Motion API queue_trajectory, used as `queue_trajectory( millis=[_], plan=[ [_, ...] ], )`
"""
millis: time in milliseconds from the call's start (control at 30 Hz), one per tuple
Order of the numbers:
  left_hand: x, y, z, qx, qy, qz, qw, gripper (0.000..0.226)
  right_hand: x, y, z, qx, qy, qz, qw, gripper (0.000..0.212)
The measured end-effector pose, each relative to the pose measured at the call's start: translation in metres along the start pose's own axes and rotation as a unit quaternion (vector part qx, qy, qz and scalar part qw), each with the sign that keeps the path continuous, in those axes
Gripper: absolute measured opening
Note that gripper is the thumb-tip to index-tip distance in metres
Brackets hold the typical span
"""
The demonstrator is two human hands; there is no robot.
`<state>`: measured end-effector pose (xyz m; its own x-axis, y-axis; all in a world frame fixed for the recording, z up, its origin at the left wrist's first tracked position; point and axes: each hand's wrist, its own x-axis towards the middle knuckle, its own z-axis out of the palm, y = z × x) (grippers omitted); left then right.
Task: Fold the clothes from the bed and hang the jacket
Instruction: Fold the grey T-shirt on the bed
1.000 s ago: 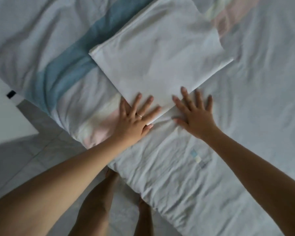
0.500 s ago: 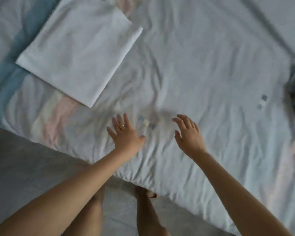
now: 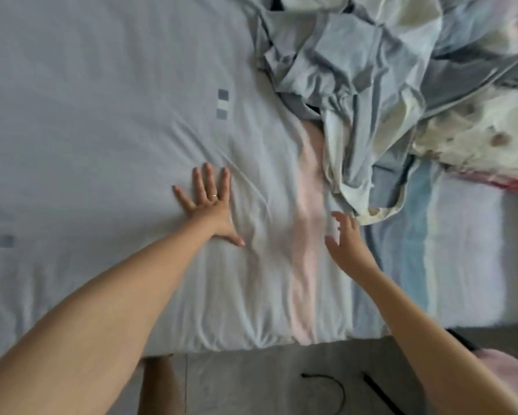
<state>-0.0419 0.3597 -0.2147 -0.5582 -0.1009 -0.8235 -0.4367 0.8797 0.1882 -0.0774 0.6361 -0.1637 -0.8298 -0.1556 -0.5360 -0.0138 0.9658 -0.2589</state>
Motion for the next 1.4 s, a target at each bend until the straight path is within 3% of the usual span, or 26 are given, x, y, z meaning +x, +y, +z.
queue_trajectory(
  millis=[100,167,233,333,500,567,667,700,767,834,934,1000,1100,1234,1400],
  plan=[
    [0.005,0.003,0.0,0.016,-0.009,-0.029,0.999,0.166,0.043,0.003,-0.02,0.064,0.125,0.002,0.99,0.055],
    [0.012,0.012,0.0,0.035,-0.012,-0.041,0.998,0.167,0.082,-0.001,-0.034,0.178,0.171,0.075,0.966,0.054],
    [0.015,0.015,0.0,0.033,-0.016,-0.05,0.998,0.167,0.116,-0.006,-0.037,0.275,0.172,0.161,0.932,0.038],
    [0.016,0.017,0.003,0.035,-0.012,-0.047,0.998,0.167,0.13,-0.012,-0.027,0.229,0.185,0.202,0.934,0.002],
    [0.02,0.017,0.004,0.029,0.003,-0.045,0.999,0.168,0.088,-0.04,-0.002,0.203,0.216,0.119,0.948,0.006],
    [0.02,0.017,0.004,0.029,0.015,-0.032,0.999,0.168,0.057,-0.049,0.017,0.164,0.164,0.057,0.971,0.011],
    [0.008,0.012,0.008,0.033,0.052,-0.008,0.998,0.166,-0.022,-0.065,0.039,0.087,-0.027,-0.012,0.996,0.02],
    [0.01,0.016,0.003,0.022,0.048,-0.013,0.999,0.159,-0.042,-0.069,0.04,0.035,-0.093,-0.041,0.994,0.021],
    [-0.004,0.011,0.002,-0.006,0.049,0.009,0.999,0.123,-0.105,-0.081,0.041,-0.047,-0.19,-0.085,0.977,0.02],
    [-0.028,-0.001,0.009,-0.047,0.07,0.084,0.993,0.097,-0.155,-0.093,0.032,-0.092,-0.192,-0.107,0.971,0.017],
    [-0.086,-0.02,0.022,-0.188,0.135,0.218,0.948,0.114,-0.197,-0.115,0.01,-0.093,-0.071,-0.155,0.981,0.01],
    [-0.137,-0.041,0.029,-0.194,0.159,0.291,0.923,0.095,-0.212,-0.149,-0.011,-0.069,0.018,-0.2,0.977,0.007],
    [-0.196,-0.074,0.025,-0.164,0.187,0.379,0.891,0.062,-0.223,-0.213,-0.054,-0.041,0.132,-0.237,0.962,0.021],
    [-0.266,-0.121,-0.047,-0.218,0.277,0.396,0.848,0.046,-0.248,-0.326,-0.12,0.086,0.279,-0.265,0.919,0.017],
    [-0.351,-0.202,-0.146,-0.185,0.313,0.389,0.846,0.025,-0.282,-0.421,-0.175,0.194,0.416,-0.189,0.868,0.016]
  ],
)
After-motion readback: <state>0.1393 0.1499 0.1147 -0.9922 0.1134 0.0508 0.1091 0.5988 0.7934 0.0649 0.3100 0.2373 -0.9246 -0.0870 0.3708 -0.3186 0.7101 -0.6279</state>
